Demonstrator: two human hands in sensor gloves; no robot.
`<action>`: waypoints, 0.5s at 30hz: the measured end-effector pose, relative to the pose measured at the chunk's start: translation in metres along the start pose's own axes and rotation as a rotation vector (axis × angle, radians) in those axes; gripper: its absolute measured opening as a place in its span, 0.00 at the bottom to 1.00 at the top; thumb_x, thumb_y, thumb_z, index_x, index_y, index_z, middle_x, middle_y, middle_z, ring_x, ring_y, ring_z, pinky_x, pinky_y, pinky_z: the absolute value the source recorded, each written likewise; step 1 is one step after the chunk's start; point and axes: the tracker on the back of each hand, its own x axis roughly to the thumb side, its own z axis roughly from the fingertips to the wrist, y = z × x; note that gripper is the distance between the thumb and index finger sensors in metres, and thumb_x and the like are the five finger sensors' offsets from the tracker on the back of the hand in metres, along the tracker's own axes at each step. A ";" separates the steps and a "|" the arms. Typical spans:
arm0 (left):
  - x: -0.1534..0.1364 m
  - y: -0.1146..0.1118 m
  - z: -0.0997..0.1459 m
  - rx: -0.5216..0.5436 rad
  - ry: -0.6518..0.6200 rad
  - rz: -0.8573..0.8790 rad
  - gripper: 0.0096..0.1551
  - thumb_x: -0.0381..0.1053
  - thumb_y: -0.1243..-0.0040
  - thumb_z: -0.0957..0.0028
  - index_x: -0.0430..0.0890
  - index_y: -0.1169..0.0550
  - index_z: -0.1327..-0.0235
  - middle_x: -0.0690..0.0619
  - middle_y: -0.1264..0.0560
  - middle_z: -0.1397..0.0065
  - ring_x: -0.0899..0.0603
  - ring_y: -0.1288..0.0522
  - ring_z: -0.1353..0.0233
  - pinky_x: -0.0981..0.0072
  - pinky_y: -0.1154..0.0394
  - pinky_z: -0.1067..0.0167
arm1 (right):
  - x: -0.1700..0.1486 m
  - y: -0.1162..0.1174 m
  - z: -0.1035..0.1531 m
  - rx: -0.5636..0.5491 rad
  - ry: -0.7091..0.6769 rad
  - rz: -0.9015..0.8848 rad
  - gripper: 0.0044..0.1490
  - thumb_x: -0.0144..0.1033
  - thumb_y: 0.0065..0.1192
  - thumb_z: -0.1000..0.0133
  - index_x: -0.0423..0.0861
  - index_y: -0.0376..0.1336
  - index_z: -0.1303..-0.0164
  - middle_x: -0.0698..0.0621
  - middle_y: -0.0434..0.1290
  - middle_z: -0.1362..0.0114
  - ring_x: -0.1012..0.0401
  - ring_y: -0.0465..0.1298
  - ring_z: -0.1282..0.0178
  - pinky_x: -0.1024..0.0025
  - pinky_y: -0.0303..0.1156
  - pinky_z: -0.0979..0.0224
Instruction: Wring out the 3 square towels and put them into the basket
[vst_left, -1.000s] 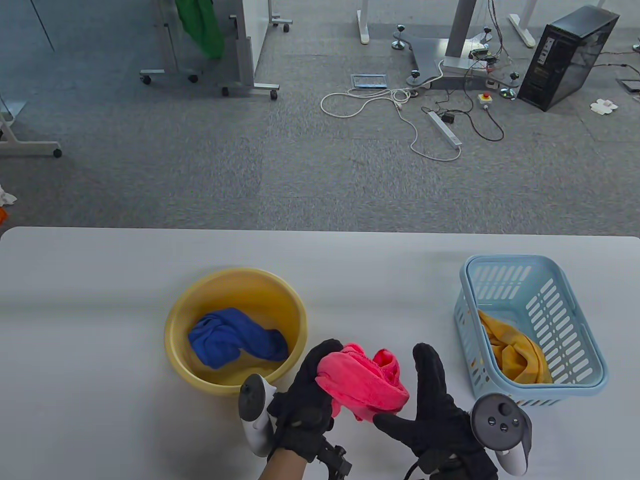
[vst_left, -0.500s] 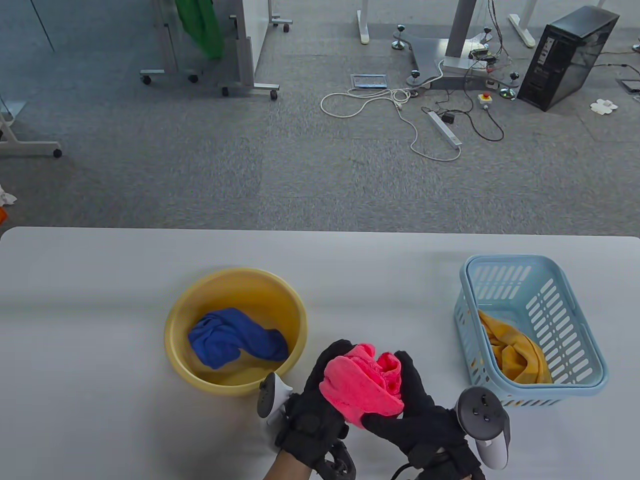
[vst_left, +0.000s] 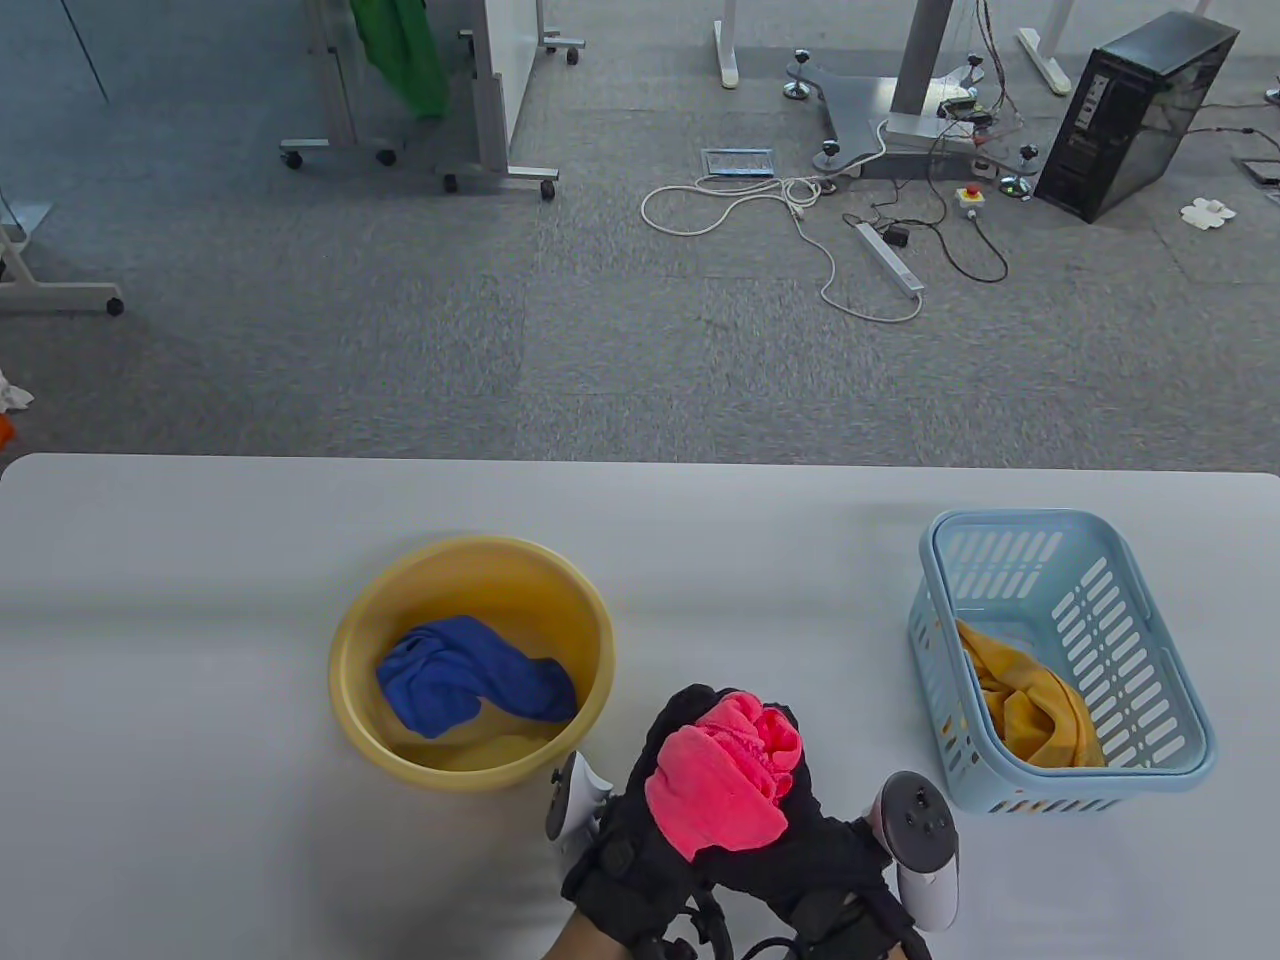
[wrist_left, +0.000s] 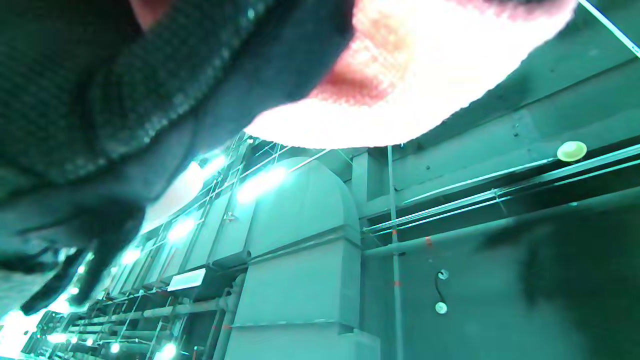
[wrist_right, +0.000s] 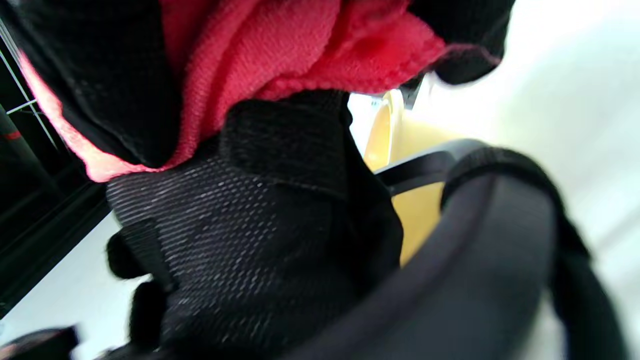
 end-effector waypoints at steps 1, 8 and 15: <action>0.000 0.000 0.000 -0.010 0.002 0.004 0.38 0.56 0.45 0.34 0.68 0.48 0.14 0.58 0.52 0.09 0.46 0.61 0.10 0.42 0.73 0.26 | 0.000 -0.001 0.001 -0.006 0.000 0.000 0.87 0.55 0.87 0.54 0.46 0.22 0.18 0.30 0.37 0.14 0.31 0.68 0.28 0.38 0.70 0.26; 0.011 -0.006 -0.002 -0.008 0.028 -0.183 0.39 0.55 0.45 0.34 0.69 0.48 0.14 0.60 0.56 0.09 0.45 0.65 0.11 0.36 0.72 0.29 | 0.002 -0.005 0.001 -0.066 -0.009 0.027 0.82 0.53 0.88 0.54 0.44 0.30 0.16 0.37 0.51 0.14 0.37 0.79 0.39 0.49 0.80 0.37; 0.018 -0.008 0.001 0.053 0.110 -0.428 0.39 0.58 0.46 0.33 0.68 0.50 0.14 0.59 0.60 0.09 0.41 0.70 0.14 0.31 0.66 0.30 | 0.002 -0.010 0.002 -0.094 0.004 0.067 0.73 0.47 0.89 0.54 0.41 0.41 0.16 0.36 0.63 0.21 0.40 0.83 0.46 0.53 0.83 0.43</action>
